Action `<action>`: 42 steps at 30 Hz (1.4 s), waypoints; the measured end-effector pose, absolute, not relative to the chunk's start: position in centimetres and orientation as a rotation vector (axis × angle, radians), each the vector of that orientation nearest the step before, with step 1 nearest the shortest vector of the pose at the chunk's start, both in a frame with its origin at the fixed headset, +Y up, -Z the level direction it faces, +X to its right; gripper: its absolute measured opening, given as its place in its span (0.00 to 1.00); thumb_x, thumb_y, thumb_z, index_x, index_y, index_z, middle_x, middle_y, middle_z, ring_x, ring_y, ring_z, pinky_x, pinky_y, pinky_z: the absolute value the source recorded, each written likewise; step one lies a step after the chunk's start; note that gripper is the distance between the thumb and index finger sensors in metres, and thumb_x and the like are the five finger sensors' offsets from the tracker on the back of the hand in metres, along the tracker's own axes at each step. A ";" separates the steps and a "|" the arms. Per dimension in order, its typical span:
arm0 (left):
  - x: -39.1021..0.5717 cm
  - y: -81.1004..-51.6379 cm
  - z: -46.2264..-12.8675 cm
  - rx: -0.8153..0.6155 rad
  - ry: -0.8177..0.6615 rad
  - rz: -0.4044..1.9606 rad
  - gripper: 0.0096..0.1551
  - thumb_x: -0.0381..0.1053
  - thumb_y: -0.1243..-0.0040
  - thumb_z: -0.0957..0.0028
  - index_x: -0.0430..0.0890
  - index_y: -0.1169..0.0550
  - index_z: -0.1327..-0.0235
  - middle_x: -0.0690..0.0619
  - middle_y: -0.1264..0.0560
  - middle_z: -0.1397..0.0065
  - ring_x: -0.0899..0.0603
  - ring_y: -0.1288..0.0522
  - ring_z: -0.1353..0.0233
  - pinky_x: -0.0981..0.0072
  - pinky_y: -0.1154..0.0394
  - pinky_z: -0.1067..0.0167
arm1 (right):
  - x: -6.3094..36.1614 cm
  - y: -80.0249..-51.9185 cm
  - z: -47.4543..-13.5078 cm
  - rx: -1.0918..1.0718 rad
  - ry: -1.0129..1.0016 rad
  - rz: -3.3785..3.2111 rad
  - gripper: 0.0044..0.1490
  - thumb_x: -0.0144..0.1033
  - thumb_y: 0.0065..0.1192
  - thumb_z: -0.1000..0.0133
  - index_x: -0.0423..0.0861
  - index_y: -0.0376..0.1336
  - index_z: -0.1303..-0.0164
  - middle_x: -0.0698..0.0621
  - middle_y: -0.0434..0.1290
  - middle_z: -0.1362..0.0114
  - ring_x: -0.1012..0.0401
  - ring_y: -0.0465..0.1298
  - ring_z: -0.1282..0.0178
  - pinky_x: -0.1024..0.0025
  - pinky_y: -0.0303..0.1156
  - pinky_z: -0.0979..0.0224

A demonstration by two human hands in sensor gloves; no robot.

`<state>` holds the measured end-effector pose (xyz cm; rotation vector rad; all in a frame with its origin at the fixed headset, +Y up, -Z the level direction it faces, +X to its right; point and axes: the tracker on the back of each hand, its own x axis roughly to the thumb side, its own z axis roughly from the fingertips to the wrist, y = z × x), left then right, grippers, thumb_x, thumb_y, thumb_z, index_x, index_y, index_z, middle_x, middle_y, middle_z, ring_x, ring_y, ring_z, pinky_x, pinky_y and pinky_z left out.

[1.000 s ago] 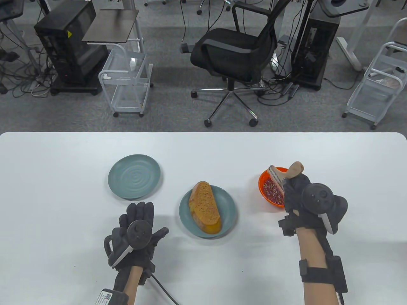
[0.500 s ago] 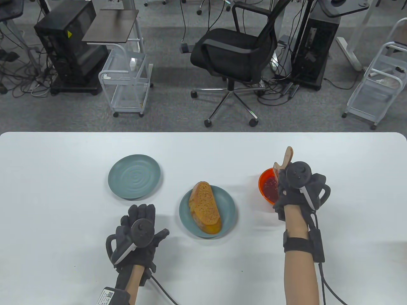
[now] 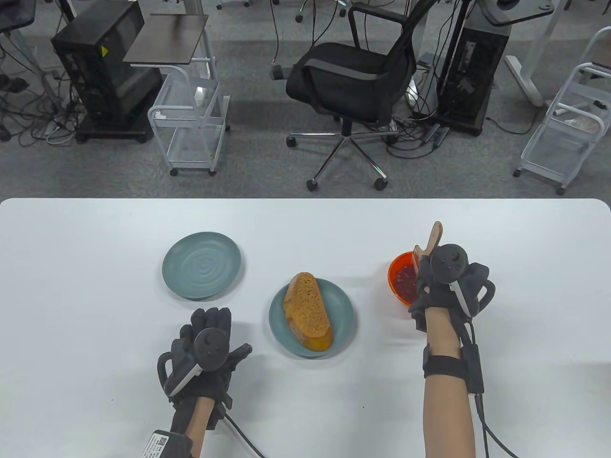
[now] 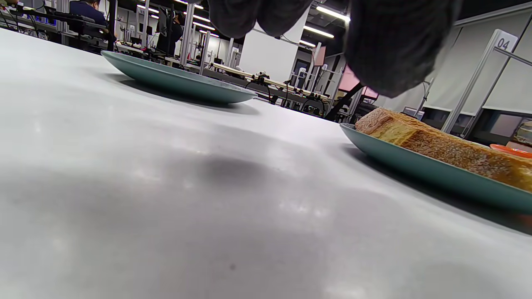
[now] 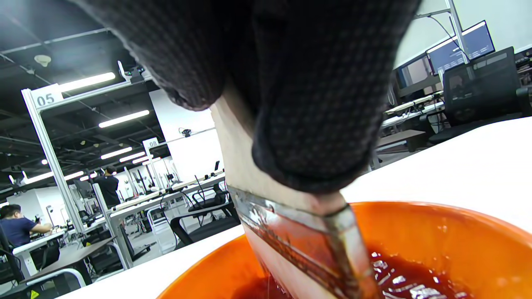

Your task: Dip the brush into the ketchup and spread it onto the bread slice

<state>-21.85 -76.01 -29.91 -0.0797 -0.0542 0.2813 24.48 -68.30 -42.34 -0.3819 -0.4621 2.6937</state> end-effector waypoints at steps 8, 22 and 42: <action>-21.5 -75.8 -29.8 -0.074 -0.074 0.311 0.51 0.66 0.39 0.40 0.41 0.44 0.15 0.39 0.47 0.13 0.30 0.56 0.16 0.36 0.57 0.29 | 25.2 -64.6 -39.8 -0.346 -0.622 2.508 0.29 0.35 0.71 0.44 0.33 0.70 0.38 0.30 0.79 0.45 0.44 0.89 0.55 0.70 0.91 0.61; -14.7 -77.2 -32.4 -0.259 -0.225 0.360 0.39 0.59 0.41 0.36 0.47 0.39 0.16 0.45 0.43 0.13 0.32 0.53 0.16 0.39 0.55 0.28 | 11.5 -68.5 -37.3 -0.013 -0.358 2.105 0.29 0.34 0.71 0.43 0.29 0.70 0.38 0.28 0.79 0.46 0.43 0.89 0.57 0.71 0.92 0.63; -14.0 -77.7 -31.8 -0.309 -0.275 0.277 0.33 0.59 0.44 0.34 0.48 0.32 0.18 0.47 0.44 0.13 0.32 0.51 0.16 0.38 0.54 0.28 | 11.0 -71.9 -36.2 0.013 -0.573 2.209 0.29 0.34 0.70 0.44 0.29 0.70 0.39 0.28 0.79 0.48 0.45 0.90 0.58 0.73 0.93 0.64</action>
